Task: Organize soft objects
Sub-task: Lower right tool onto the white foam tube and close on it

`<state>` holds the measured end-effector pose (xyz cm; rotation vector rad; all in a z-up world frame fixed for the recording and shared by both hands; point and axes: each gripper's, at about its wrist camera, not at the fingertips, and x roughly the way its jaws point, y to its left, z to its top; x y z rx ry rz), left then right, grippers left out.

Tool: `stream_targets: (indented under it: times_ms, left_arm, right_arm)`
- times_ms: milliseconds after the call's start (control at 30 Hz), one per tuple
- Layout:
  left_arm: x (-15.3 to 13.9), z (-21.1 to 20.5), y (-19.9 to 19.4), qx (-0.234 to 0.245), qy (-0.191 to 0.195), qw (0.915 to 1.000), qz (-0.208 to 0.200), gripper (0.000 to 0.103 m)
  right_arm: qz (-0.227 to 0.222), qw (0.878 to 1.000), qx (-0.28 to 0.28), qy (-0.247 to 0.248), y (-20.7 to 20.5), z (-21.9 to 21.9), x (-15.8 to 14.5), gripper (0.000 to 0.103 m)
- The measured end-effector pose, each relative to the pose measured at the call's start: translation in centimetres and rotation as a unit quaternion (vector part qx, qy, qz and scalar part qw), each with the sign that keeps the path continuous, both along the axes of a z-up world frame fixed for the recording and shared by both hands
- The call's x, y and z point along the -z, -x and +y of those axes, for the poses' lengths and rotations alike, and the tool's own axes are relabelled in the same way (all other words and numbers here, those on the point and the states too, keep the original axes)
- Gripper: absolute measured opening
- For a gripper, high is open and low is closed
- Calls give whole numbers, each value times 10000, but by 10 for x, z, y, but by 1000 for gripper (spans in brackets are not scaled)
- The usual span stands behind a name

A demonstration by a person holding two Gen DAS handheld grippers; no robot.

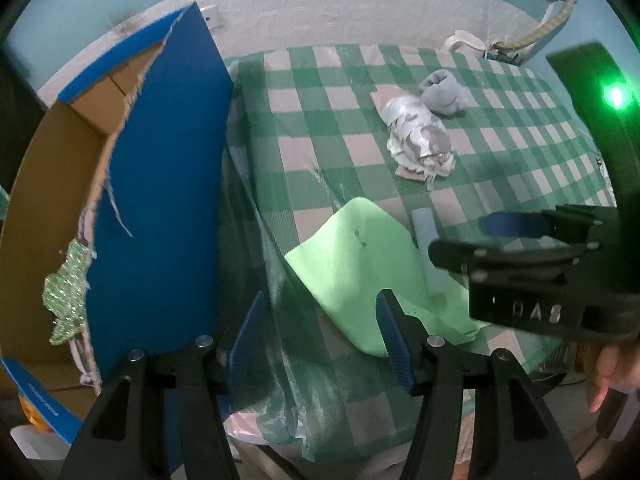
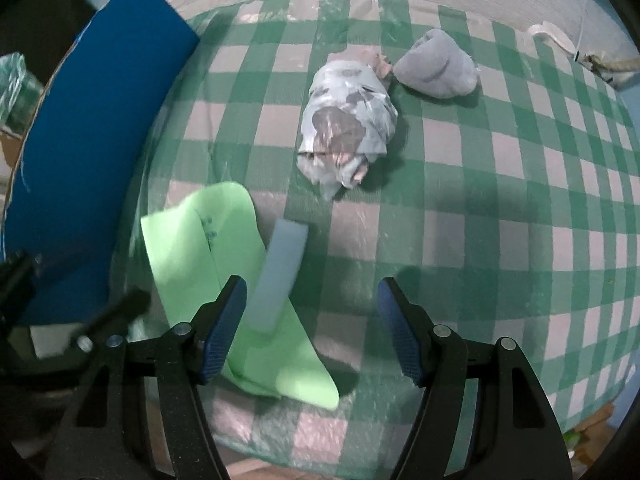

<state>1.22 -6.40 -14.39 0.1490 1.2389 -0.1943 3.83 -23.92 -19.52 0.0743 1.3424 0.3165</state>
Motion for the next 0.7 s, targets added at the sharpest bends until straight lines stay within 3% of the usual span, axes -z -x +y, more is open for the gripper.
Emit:
stream_targets:
  times_ms: [100,267,400,467,533,700]
  left_arm:
    - [6,0,-1,-28,3,10000,84,59]
    - [14,1,-2,-61,-15,9998,203,59]
    - [16,1,-2,-50,-19,9997,231,59]
    - [17,0,-3,-42,-19,9997,248,59]
    - [19,-2,-4,-38,-17,9997,257,59]
    - [21,-3,-5,-20,-31,9996,276,59]
  right_arm:
    - [42,9999,64,-143,-15,0,0,69]
    - [229,9993,23,-297,-18,7,10,54]
    - [195,9996,-22,-224,-18,18,16,49]
    - [186,9996,-20,-209,-14,25,14,30]
    - [232,9994,-13,-272,-13,32,15,25]
    - [150,9996,-39,-233,-6,19,7,22]
